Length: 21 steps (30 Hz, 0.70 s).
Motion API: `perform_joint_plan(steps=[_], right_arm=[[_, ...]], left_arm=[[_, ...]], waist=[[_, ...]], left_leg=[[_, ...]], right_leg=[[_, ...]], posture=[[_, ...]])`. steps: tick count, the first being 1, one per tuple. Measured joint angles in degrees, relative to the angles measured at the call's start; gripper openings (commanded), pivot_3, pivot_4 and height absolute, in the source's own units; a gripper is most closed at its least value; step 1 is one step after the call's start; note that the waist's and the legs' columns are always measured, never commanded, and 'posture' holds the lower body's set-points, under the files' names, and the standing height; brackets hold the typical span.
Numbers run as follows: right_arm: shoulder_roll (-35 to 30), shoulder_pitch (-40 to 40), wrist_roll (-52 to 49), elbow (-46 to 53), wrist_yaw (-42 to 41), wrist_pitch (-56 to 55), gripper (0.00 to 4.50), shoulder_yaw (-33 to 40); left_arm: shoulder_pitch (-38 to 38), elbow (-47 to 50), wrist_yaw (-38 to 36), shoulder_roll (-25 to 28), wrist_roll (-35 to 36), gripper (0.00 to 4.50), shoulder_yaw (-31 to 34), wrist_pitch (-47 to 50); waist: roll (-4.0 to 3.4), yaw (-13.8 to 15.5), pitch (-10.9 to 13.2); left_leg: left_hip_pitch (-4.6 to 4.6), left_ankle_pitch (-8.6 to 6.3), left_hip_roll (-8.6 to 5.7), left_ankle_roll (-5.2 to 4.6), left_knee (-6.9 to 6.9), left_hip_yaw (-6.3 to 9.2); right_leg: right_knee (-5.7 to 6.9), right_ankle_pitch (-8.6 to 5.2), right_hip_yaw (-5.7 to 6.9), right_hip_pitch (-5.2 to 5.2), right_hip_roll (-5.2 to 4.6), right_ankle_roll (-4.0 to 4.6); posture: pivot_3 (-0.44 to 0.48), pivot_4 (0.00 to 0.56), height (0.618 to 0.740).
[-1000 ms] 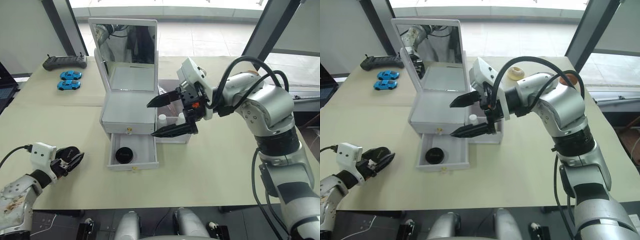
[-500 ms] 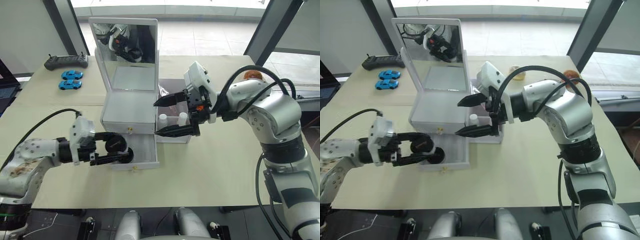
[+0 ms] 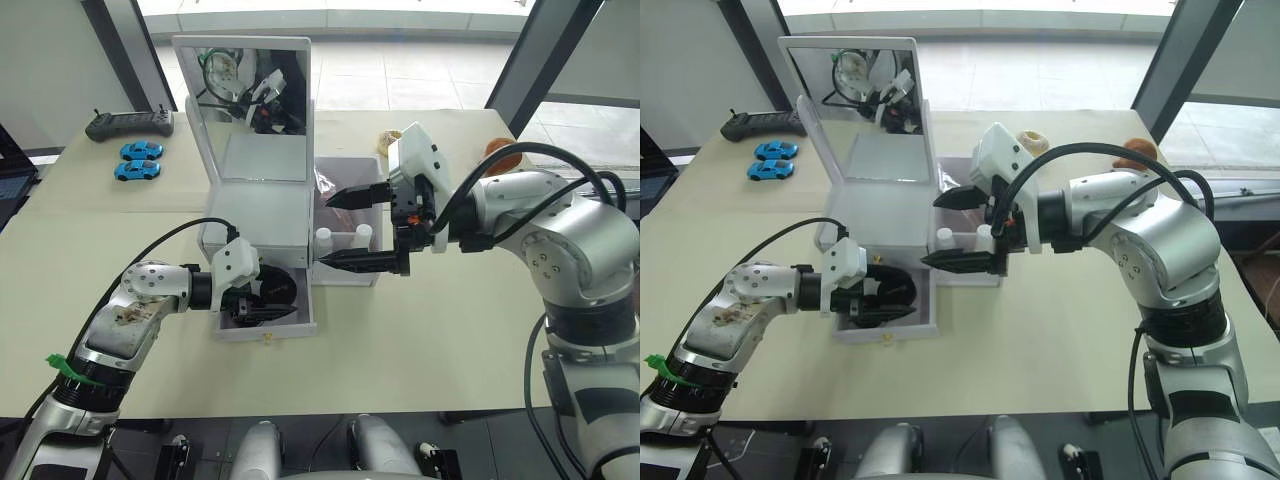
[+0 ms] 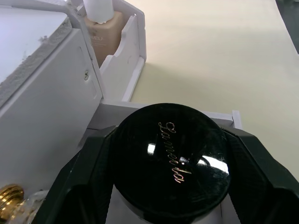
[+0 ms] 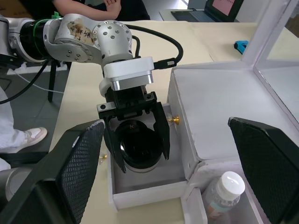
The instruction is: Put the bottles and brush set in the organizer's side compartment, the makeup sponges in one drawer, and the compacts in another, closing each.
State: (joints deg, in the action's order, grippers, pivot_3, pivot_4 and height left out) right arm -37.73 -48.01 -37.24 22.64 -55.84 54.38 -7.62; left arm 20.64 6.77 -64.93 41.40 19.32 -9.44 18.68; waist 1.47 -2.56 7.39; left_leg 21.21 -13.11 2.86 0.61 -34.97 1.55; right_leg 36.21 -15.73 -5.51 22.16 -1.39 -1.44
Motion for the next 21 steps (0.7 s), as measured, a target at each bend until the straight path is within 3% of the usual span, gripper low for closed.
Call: perform_joint_plan(steps=[5, 13, 17, 21], right_arm=[[-0.32, 0.94, -0.47, 1.11, 1.84, 0.79, 4.50, 0.70], [-2.19, 1.71, -1.97, 1.84, 1.85, 0.85, 4.50, 1.26], [-2.43, 1.60, -2.43, 1.62, 0.74, 0.78, 4.50, 1.15], [-1.94, 0.82, -2.21, -0.14, -1.35, -0.15, 4.50, -0.21]], left_arm=[[0.15, -1.62, -0.92, -1.75, -0.99, 4.48, -1.17, -1.02], [0.14, 1.69, -1.02, -1.07, 1.58, 4.48, 0.83, 3.05], [-0.73, 9.56, -0.99, 2.39, 9.98, 4.48, 7.94, 10.45], [-9.04, 16.62, -1.13, 7.02, 15.64, 4.48, 14.52, 15.12]], waist=[[0.00, 0.07, 0.00], [0.00, -0.01, 0.02], [0.00, -0.17, 0.03], [-0.07, -0.42, 0.06]], left_leg=[[0.01, 0.00, 0.00, 0.00, -0.01, 0.01], [0.03, 0.00, 0.02, 0.00, -0.03, 0.03], [0.00, 0.00, 0.06, -0.01, -0.02, 0.02], [-0.08, 0.00, 0.07, -0.01, 0.05, 0.01]], right_leg=[[0.00, 0.01, 0.01, -0.01, 0.01, -0.01], [0.01, 0.01, 0.01, 0.01, 0.02, -0.05], [0.00, -0.21, 0.00, 0.00, 0.03, -0.43], [0.01, -0.24, -0.03, -0.02, 0.03, -0.48]], posture=[[0.000, 0.150, 0.740], [0.000, 0.150, 0.740], [0.000, 0.150, 0.740], [0.000, 0.150, 0.740]])
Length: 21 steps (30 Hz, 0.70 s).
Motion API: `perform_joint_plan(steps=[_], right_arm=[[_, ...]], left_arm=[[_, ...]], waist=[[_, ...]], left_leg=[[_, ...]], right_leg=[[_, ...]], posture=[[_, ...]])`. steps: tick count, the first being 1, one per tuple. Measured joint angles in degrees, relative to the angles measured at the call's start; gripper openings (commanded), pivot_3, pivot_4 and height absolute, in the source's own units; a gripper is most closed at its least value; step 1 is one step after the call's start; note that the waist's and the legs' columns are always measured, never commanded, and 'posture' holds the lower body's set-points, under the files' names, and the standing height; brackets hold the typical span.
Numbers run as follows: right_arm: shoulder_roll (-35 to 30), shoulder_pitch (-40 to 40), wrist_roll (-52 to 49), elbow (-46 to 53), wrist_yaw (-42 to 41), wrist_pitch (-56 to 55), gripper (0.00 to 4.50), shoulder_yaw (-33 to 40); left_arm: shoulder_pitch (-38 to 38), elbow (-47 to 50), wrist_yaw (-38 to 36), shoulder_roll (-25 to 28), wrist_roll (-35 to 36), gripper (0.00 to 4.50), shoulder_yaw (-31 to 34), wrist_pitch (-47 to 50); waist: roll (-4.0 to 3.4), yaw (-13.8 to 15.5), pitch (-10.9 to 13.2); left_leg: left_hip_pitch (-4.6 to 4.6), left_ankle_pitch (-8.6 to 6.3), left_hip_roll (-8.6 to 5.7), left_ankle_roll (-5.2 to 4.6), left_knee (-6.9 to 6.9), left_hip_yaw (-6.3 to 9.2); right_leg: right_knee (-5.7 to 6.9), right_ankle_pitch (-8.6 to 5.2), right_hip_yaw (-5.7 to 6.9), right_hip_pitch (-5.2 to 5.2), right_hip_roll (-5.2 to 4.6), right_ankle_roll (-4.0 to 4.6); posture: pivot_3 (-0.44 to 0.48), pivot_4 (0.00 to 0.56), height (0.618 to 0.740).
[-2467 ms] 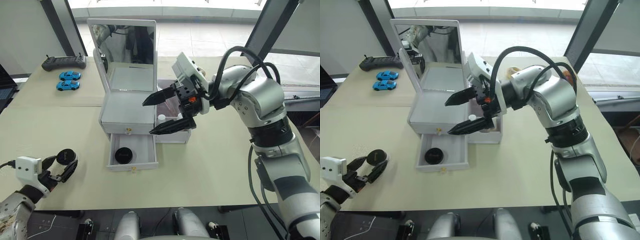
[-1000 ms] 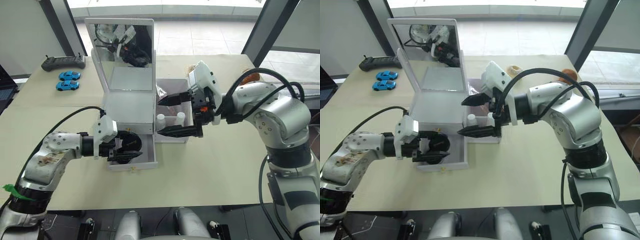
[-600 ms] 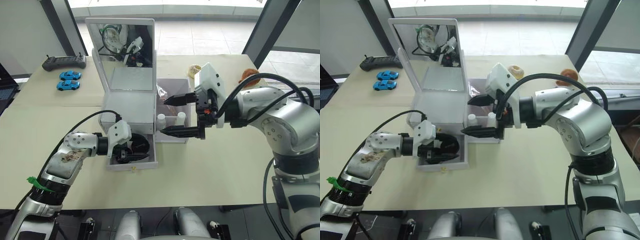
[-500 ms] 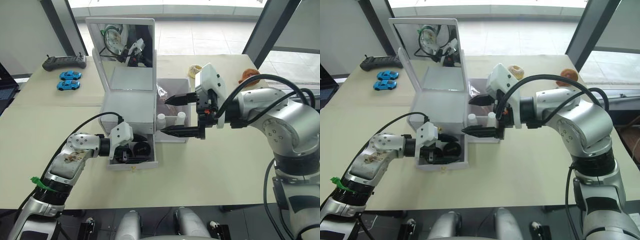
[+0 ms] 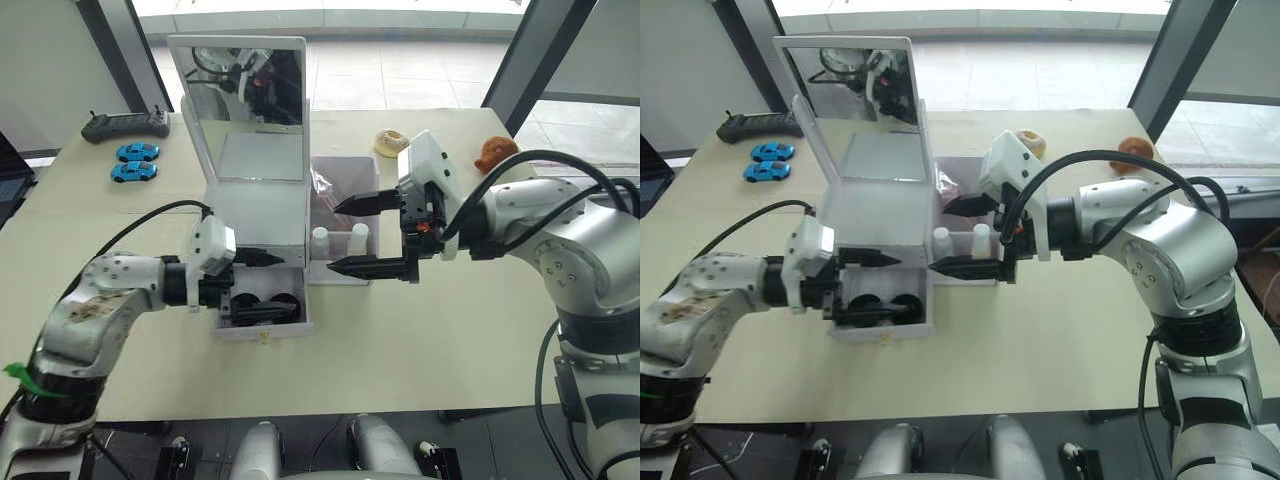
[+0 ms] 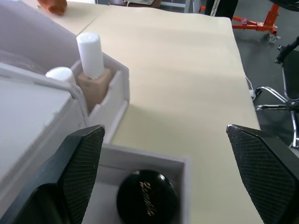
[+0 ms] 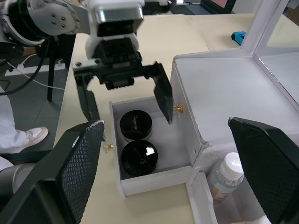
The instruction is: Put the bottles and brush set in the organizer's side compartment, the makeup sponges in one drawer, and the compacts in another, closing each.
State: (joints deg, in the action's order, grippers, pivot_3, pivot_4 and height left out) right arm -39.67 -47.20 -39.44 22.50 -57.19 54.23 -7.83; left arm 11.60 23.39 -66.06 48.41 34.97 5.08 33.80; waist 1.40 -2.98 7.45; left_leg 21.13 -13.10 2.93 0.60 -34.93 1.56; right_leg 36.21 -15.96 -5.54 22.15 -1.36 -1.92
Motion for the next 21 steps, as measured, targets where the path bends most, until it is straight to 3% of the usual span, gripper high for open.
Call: perform_joint_plan(steps=[2, 5, 10, 17, 21], right_arm=[[0.45, -0.55, 0.47, -1.51, -1.41, -1.22, 4.50, -1.04], [1.55, -2.37, 1.45, -3.92, -3.43, -3.08, 4.50, -2.80], [3.49, -4.29, 3.69, -7.76, -6.95, -6.53, 4.50, -5.35], [4.94, -5.44, 5.56, -9.98, -9.13, -8.72, 4.50, -6.21], [4.91, -5.45, 5.76, -9.99, -9.16, -8.72, 4.50, -6.21]], left_arm=[[-6.59, 1.79, -0.20, 1.72, 1.35, 4.48, 2.46, 1.42], [-15.37, 5.07, -0.16, 2.18, 3.51, 3.92, 7.34, 2.38], [-27.44, 8.97, 1.92, 2.72, 2.73, 2.29, 9.68, 2.72], [-26.45, 7.09, 13.40, -5.70, -2.66, 0.01, 6.85, 1.28], [-26.35, 6.37, 18.09, -9.84, -4.51, 0.01, 4.95, 1.03]], waist=[[-0.04, -0.01, 0.03], [-0.05, 0.15, 0.04], [-0.07, 0.49, 0.06], [-0.05, 0.42, 0.05], [-0.04, 0.40, 0.04]], left_leg=[[0.00, 0.00, 0.02, 0.00, 0.00, 0.00], [0.00, 0.00, 0.02, 0.00, 0.00, -0.01], [-0.01, 0.00, 0.01, 0.01, 0.01, -0.05], [0.00, 0.00, 0.01, 0.01, 0.00, -0.05], [0.00, 0.00, 0.01, 0.01, 0.01, -0.04]], right_leg=[[0.01, 0.02, 0.02, 0.01, -0.01, 0.04], [-0.04, 0.04, 0.02, 0.02, -0.05, 0.12], [-0.09, 0.12, 0.04, 0.01, -0.11, 0.34], [-0.08, 0.20, 0.03, 0.02, -0.08, 0.47], [-0.06, 0.21, 0.03, 0.02, -0.08, 0.49]], posture=[[0.000, 0.150, 0.740], [0.000, 0.150, 0.740], [0.000, 0.150, 0.740], [0.000, 0.150, 0.740], [0.000, 0.150, 0.740]])
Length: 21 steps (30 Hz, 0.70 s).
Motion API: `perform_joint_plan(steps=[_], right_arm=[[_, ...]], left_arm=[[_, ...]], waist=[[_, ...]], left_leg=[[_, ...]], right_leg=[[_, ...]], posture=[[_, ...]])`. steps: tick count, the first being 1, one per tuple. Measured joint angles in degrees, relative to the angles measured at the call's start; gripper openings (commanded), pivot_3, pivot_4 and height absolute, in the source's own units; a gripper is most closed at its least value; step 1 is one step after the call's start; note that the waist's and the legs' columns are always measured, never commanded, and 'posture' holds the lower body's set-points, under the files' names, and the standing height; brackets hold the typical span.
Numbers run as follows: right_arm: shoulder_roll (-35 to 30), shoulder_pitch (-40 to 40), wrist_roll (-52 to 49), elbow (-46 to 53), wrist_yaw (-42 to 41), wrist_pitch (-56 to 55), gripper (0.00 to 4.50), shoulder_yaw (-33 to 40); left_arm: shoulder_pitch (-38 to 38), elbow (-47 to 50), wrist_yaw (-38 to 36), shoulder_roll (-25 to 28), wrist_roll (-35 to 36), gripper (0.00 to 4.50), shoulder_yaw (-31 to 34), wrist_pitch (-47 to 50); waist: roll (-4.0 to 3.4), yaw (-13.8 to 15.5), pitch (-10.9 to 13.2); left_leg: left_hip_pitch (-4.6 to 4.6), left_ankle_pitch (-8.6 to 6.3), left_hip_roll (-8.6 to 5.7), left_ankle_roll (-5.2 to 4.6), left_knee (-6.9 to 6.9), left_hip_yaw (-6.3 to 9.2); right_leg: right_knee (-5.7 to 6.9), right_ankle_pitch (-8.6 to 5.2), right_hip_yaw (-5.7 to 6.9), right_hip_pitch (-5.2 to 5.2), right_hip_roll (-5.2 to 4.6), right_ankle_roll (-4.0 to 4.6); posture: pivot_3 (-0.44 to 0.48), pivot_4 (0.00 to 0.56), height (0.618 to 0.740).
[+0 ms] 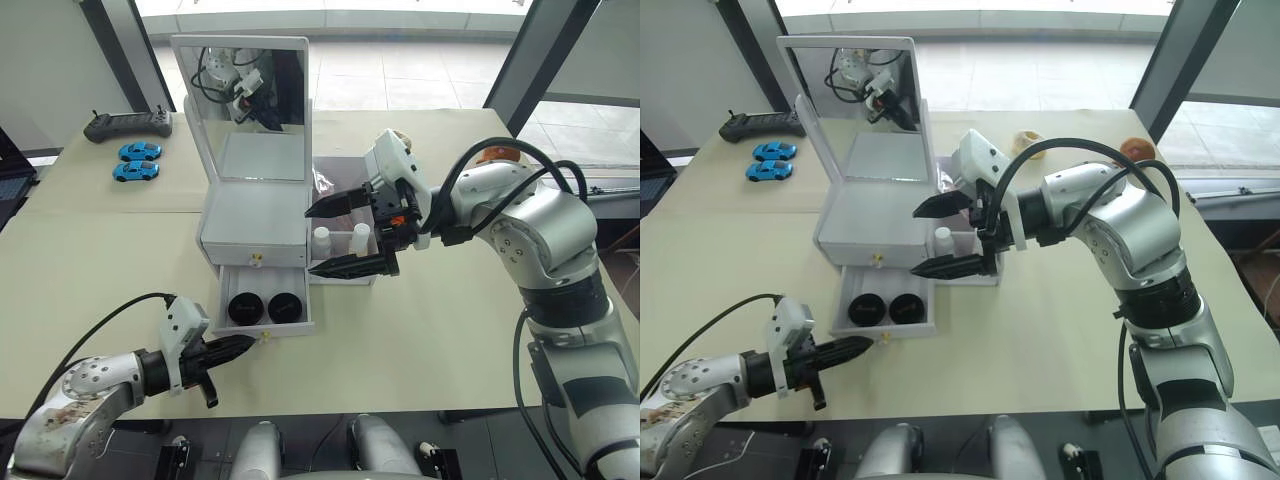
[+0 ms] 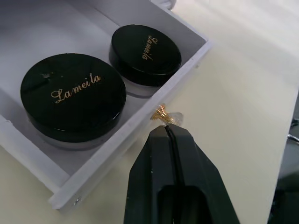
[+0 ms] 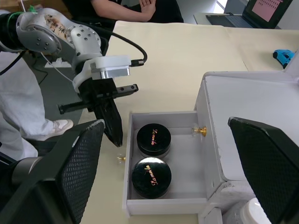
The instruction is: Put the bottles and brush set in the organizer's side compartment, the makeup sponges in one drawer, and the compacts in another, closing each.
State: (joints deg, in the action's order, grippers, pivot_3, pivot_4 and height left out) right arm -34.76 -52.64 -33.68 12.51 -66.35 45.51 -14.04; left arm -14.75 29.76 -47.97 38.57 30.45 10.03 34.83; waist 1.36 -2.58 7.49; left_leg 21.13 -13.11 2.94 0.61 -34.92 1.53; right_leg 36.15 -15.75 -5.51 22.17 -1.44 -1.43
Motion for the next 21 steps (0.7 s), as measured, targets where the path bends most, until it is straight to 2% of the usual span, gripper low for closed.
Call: perform_joint_plan(steps=[7, 12, 21], right_arm=[[-0.44, 0.10, 0.24, 0.66, 0.51, 0.04, 4.50, 0.01], [-0.39, 0.20, 0.15, 1.50, 1.11, 0.14, 4.50, 0.02], [-0.38, 0.71, -0.19, 1.96, 2.50, 0.70, 4.50, 0.19]], left_arm=[[0.64, -2.06, 4.87, -3.37, -2.42, 0.01, -0.07, -2.11], [5.62, -4.22, 8.58, -6.61, -3.22, 0.01, -1.87, -2.12], [13.71, -11.03, 10.25, -7.56, -6.19, 0.01, -4.88, -2.79]], waist=[[0.00, 0.05, 0.00], [0.03, 0.10, -0.02], [0.03, 0.09, -0.02]], left_leg=[[0.00, 0.00, -0.02, 0.00, -0.01, -0.01], [0.02, 0.00, -0.06, 0.00, -0.03, -0.01], [0.04, 0.00, -0.08, 0.00, -0.04, 0.03]], right_leg=[[-0.02, 0.00, -0.01, -0.01, -0.02, 0.00], [-0.02, 0.01, -0.01, -0.03, -0.02, -0.01], [-0.01, 0.02, 0.00, -0.03, 0.00, -0.02]], posture=[[0.000, 0.150, 0.740], [0.000, 0.150, 0.740], [0.000, 0.150, 0.740]])
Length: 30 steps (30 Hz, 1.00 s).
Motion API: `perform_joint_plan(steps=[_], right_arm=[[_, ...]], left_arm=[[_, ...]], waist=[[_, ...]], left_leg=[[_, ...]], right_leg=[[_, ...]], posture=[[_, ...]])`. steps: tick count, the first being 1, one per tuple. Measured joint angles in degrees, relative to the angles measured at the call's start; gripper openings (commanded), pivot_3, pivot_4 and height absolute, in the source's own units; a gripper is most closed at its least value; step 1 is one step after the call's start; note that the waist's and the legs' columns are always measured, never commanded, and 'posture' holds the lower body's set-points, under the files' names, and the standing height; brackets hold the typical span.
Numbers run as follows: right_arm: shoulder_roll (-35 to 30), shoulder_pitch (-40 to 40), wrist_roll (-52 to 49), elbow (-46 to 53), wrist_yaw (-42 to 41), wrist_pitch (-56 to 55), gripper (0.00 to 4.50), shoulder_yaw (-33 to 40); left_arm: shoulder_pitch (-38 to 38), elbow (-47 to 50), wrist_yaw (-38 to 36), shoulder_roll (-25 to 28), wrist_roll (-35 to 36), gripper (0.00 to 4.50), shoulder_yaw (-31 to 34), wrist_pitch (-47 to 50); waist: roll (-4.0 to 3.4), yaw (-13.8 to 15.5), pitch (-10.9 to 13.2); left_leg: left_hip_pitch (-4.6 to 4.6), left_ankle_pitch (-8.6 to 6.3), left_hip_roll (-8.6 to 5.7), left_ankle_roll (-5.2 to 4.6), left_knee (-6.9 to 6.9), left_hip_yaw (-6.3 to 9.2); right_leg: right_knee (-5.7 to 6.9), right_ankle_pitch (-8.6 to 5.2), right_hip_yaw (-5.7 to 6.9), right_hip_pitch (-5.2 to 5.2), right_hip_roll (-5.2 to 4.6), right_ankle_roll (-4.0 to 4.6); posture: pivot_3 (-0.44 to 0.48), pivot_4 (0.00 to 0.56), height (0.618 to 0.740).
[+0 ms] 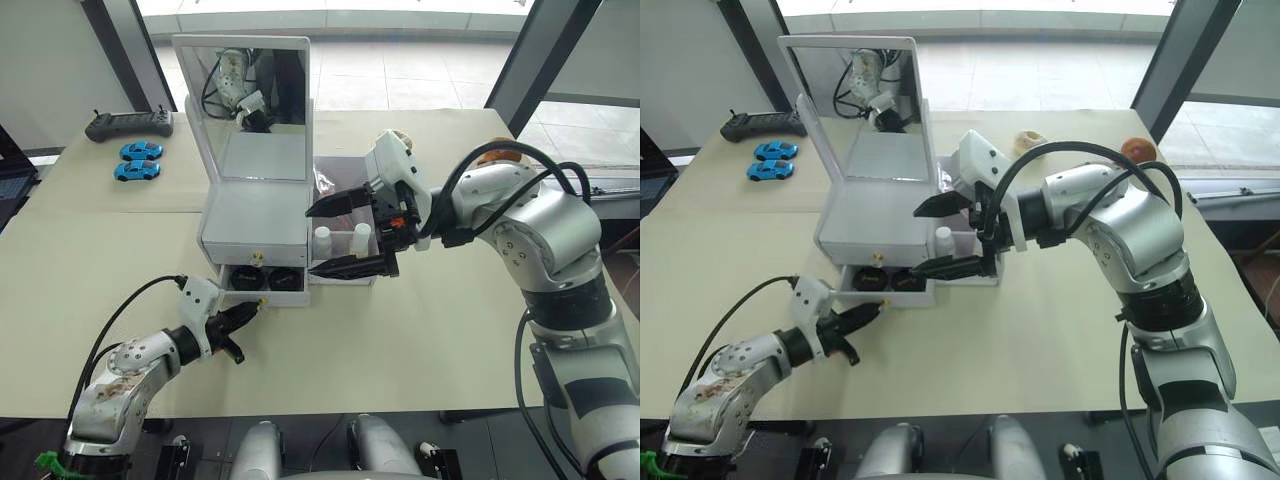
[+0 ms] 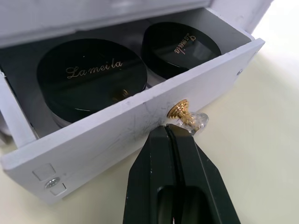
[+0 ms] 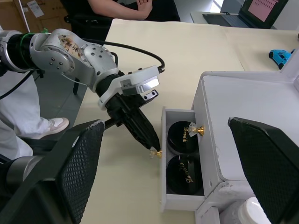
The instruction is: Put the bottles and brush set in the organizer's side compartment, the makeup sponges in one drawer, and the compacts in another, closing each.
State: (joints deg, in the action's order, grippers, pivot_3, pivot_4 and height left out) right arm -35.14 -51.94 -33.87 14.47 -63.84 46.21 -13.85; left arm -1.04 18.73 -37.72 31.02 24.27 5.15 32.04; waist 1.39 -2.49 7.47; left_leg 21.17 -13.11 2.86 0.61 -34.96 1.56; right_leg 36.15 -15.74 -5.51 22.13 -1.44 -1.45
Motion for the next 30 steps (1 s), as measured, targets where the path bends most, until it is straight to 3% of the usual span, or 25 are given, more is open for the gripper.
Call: perform_joint_plan(steps=[7, 30], right_arm=[[-1.41, 1.35, -0.40, 2.47, 2.09, 1.92, 4.50, 1.49], [-3.68, 5.31, -1.79, 6.36, 6.63, 4.74, 4.50, 4.06]], left_arm=[[5.42, -6.79, 0.58, -2.06, -2.62, 0.01, -1.53, -4.32], [11.65, -17.19, -1.08, -4.15, -5.38, 0.01, -1.99, -10.56]], waist=[[0.01, 0.05, -0.01], [0.02, 0.20, -0.01]], left_leg=[[0.00, 0.00, -0.01, 0.00, 0.00, 0.01], [0.04, 0.00, -0.04, 0.00, -0.06, 0.01]], right_leg=[[0.01, 0.01, 0.00, 0.00, 0.00, -0.01], [-0.01, 0.06, -0.01, -0.03, -0.01, -0.10]], posture=[[0.000, 0.150, 0.740], [0.000, 0.150, 0.740]])
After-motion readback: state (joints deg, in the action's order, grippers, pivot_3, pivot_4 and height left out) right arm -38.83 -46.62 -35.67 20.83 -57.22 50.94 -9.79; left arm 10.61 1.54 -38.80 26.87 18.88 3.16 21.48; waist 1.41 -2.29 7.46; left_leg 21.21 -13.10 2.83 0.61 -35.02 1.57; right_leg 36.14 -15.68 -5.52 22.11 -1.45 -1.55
